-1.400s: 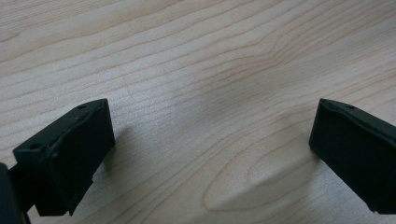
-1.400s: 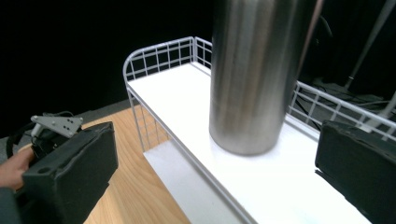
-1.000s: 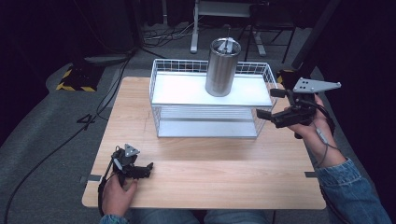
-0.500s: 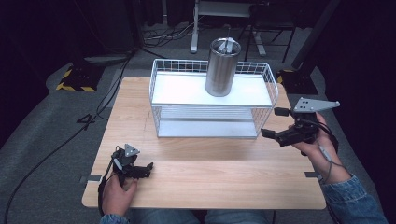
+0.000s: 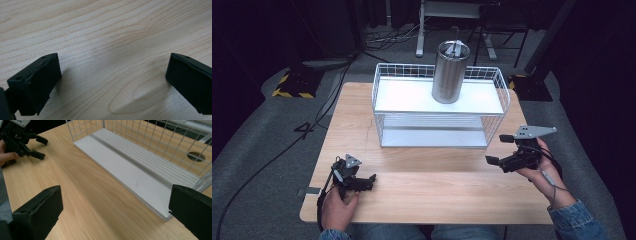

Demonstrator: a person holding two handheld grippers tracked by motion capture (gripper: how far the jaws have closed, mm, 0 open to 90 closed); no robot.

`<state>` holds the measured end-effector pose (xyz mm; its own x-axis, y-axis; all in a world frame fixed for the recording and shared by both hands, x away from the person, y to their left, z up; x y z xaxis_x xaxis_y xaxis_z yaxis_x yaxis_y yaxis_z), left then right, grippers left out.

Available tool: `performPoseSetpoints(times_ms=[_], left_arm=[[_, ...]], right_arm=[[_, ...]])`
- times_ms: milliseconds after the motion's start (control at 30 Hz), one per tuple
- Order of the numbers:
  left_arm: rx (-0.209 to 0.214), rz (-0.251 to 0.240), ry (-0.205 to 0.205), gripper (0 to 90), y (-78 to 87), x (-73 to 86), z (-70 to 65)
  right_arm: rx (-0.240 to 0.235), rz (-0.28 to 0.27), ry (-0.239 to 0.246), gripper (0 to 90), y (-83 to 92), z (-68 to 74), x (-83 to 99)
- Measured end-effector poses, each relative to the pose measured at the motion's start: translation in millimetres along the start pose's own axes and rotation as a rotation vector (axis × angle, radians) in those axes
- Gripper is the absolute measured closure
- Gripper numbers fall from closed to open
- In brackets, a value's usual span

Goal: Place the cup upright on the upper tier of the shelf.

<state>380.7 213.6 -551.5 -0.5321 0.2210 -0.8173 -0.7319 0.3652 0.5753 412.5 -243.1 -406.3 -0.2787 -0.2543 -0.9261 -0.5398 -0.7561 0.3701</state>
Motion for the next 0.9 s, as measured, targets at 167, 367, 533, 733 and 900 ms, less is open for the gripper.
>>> performPoseSetpoints(times_ms=[167,367,533,733,900], left_arm=[[0.000,0.000,0.000,0.5,0.0,0.0,0.0],[0.000,0.000,0.000,0.5,0.0,0.0,0.0],[0.000,0.000,0.000,0.5,0.0,0.0,0.0],[0.000,0.000,0.000,0.5,0.0,0.0,0.0],[0.000,0.000,0.000,0.5,0.0,0.0,0.0]], right_arm=[[0.001,0.029,-0.002,1.9,-7.4,0.6,16.6],[-0.004,0.049,-0.036,4.4,-16.3,1.0,39.1],[-0.001,0.064,-0.048,4.4,-19.6,0.7,51.2],[0.001,0.100,-0.052,4.4,-24.5,1.5,72.7],[0.001,0.123,-0.053,4.3,-27.9,2.0,87.6]])
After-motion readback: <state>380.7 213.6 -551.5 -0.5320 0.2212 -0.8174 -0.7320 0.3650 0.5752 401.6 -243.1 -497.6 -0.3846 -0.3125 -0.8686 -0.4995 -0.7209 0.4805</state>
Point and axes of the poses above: each handheld gripper's, and its own axes: y roughly backward along the jaws, x roughly out of its underside, z roughly to its left, the point moved 6 cm from there along -y, roughly forward along the jaws, and after that the axes turned 13 degrees about -z, right-handed, at the moved point
